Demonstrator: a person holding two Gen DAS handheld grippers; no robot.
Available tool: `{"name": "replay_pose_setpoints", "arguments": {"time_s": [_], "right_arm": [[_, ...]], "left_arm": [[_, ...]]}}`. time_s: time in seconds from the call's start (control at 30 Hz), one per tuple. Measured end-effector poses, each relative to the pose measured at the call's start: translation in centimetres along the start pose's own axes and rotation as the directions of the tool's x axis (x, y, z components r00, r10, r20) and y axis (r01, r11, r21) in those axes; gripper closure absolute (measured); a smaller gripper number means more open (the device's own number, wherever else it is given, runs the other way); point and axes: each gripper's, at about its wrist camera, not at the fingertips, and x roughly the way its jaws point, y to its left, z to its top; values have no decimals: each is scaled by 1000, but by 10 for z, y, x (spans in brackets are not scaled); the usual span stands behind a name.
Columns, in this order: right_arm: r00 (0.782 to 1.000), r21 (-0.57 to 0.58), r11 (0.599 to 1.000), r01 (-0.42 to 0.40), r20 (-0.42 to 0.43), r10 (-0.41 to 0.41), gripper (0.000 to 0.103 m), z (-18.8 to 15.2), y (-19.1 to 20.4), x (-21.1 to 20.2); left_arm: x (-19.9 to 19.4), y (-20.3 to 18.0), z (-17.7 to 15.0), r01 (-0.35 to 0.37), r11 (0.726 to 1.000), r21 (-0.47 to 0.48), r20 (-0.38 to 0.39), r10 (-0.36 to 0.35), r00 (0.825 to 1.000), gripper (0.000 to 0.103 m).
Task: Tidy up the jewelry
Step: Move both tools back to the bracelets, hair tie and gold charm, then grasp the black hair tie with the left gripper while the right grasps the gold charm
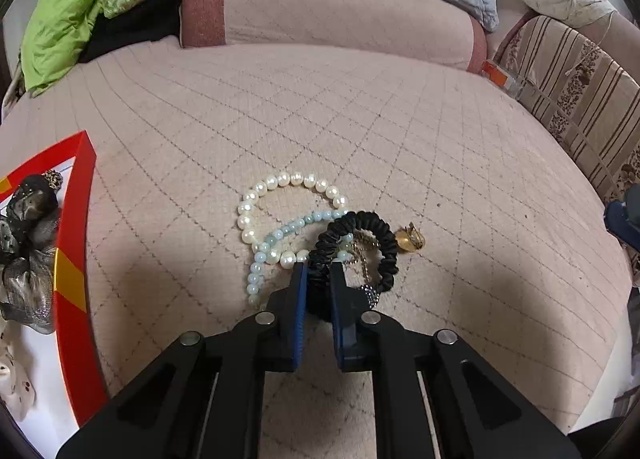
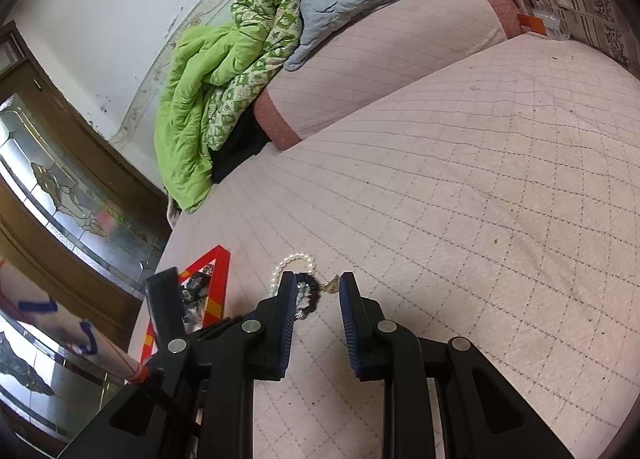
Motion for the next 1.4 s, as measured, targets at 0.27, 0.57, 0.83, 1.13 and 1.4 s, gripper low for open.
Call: {"name": "replay_pose_setpoints", "arguments": {"time_s": [0.27,0.57,0.83,1.13,1.4], "right_arm": [[998,-17,998,55,-28,-56,79,3,1,20],[983,-117,985,123,-122,-138,79,-6,19,79],[961,-176,965,195,-164,-224,79,-14,29,125],[924,-290,909,299,-148,-352,79,-23,37,152],[920,-331,888,318,-117,-373,85,-21,37,148]], "left_arm": [[-50,5,1,44,999,20,133,-46,990,95],[-88,32,5,38,999,21,219,-41,975,95],[-97,52,4,41,999,9,219,-43,975,95],[-102,61,5,55,998,-2,227,-53,972,95],[-98,52,3,48,999,15,221,-50,974,95]]}}
